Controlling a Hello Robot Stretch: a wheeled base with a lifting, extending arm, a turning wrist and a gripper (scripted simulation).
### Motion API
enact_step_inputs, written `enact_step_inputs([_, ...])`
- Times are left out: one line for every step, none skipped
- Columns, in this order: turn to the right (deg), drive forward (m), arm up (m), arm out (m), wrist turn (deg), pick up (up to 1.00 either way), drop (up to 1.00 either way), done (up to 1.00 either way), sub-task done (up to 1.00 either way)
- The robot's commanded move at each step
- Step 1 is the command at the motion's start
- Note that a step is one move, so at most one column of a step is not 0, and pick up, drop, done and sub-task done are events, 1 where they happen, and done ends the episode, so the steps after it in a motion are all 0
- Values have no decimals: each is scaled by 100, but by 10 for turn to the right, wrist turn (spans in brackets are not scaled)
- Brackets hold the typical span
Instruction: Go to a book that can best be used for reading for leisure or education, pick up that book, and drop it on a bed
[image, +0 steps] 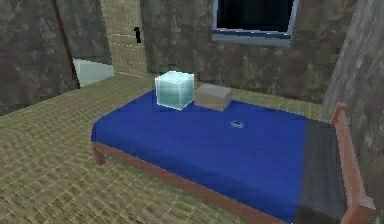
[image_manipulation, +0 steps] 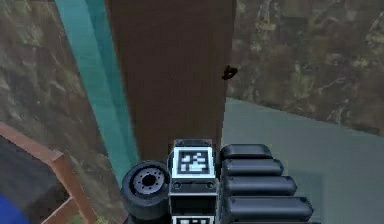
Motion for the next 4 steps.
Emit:
enact_step_inputs([30,0,0,0,0,0,0,0,0])
enact_step_inputs([0,40,0,0,0,0,0,0,0])
enact_step_inputs([-450,0,0,0,0,0,0,0,0])
enact_step_inputs([-120,0,0,0,0,0,0,0,0])
